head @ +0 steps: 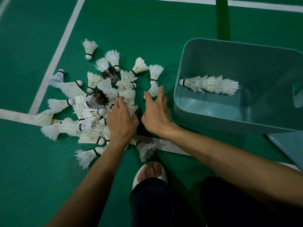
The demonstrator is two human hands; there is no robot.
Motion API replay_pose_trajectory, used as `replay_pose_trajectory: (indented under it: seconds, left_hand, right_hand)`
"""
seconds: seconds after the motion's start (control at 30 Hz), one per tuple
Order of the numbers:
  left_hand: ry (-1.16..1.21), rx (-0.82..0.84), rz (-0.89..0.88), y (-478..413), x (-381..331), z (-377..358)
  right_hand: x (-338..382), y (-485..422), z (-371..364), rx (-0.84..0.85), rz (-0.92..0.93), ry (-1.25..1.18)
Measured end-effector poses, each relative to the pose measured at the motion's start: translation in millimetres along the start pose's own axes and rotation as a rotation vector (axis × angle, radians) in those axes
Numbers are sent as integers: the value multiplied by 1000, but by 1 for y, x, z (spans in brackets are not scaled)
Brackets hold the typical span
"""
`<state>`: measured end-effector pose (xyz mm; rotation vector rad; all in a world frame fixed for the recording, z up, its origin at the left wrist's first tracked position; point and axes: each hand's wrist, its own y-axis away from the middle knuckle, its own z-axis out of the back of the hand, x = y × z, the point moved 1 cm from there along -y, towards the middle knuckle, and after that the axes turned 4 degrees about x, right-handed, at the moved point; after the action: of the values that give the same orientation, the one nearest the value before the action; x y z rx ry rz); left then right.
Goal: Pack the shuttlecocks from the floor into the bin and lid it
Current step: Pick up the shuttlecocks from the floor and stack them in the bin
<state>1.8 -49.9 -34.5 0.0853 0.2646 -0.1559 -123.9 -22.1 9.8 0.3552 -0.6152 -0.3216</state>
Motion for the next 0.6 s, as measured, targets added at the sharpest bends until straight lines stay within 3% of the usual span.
replay_pose_trajectory:
  seconds: [0.1,0.23,0.47,0.6]
  left_hand:
    - [73,-96,49,9,4,0]
    - [-147,-6,41,13,18,-6]
    - [-27,-57,25,6,16,-4]
    - [115,-119,-45,8,10,4]
  right_hand:
    - [4,-10,2,7,-13,-28]
    - [7,-16,10,-61,-30,-11]
    - [5,-10,10,-90,105,-24]
    - [12,-6,20,-197,165,-75]
